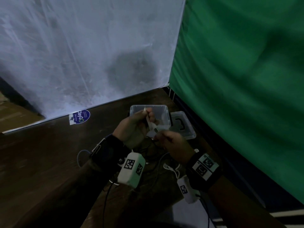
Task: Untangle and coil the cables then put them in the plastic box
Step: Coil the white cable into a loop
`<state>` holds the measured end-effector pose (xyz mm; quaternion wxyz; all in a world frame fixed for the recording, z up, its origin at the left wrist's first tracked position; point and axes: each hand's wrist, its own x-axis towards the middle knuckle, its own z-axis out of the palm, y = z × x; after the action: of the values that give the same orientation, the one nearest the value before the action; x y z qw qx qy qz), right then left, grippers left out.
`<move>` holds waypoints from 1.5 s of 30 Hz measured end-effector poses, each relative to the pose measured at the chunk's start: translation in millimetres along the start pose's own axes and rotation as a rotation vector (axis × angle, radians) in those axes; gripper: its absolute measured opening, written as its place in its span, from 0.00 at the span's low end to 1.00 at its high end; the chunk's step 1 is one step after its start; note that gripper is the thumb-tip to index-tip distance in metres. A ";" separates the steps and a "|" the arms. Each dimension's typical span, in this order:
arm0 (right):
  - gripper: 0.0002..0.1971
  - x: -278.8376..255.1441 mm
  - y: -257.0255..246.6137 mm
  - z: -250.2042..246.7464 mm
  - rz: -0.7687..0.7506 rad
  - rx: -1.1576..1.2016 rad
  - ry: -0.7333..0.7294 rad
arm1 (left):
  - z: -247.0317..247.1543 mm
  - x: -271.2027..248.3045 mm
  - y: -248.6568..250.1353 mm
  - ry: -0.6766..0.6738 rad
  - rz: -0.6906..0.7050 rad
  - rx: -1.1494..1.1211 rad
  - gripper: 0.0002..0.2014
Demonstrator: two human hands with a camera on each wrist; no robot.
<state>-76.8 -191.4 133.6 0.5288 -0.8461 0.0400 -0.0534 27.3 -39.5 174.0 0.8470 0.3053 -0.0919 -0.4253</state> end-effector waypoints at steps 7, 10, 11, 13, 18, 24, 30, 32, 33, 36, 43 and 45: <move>0.15 -15.2 -22.2 0.1 -0.079 -0.162 -0.141 | -16.1 9.3 -9.5 0.221 0.172 0.176 0.10; 0.09 -17.4 -39.3 -6.6 -0.053 -0.159 -0.204 | -18.0 6.7 -12.8 0.246 0.245 0.603 0.12; 0.08 -17.6 -46.9 -10.4 -0.063 -0.151 -0.202 | -18.4 5.9 -15.5 0.230 0.245 0.786 0.13; 0.09 -15.7 -59.2 -21.8 -0.126 -0.152 -0.122 | -17.6 2.8 -20.7 0.171 0.155 0.978 0.12; 0.10 3.0 -54.6 -48.0 -0.163 -0.139 0.093 | -8.2 -12.0 -25.1 0.041 -0.088 0.705 0.15; 0.07 14.2 -17.2 -42.2 -0.029 0.105 0.137 | 19.9 -22.4 -13.0 -0.057 -0.140 0.470 0.11; 0.12 9.1 -12.5 -19.4 0.031 0.150 0.084 | 22.0 -18.5 0.0 -0.180 -0.173 0.003 0.11; 0.10 8.1 -11.1 -10.7 0.042 0.149 0.034 | 12.8 -11.0 -0.3 -0.080 -0.104 -0.046 0.14; 0.10 6.5 -10.8 -5.6 0.056 0.140 0.003 | 10.3 -8.2 -1.1 -0.029 -0.070 -0.053 0.13; 0.13 0.4 -15.4 7.4 0.047 -0.052 -0.056 | 2.7 -1.9 -5.0 0.115 -0.011 -0.080 0.11; 0.12 -13.4 -19.0 13.8 -0.081 -0.182 -0.212 | -20.2 7.4 -16.0 0.400 0.219 0.357 0.12; 0.11 -13.7 -20.5 8.8 -0.082 -0.240 -0.179 | -28.0 5.3 -18.3 0.393 0.241 0.678 0.13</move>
<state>-88.9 -172.8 147.5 0.4228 -0.9055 -0.0358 0.0059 30.0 -39.5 140.3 0.7435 0.6299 -0.0984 -0.2020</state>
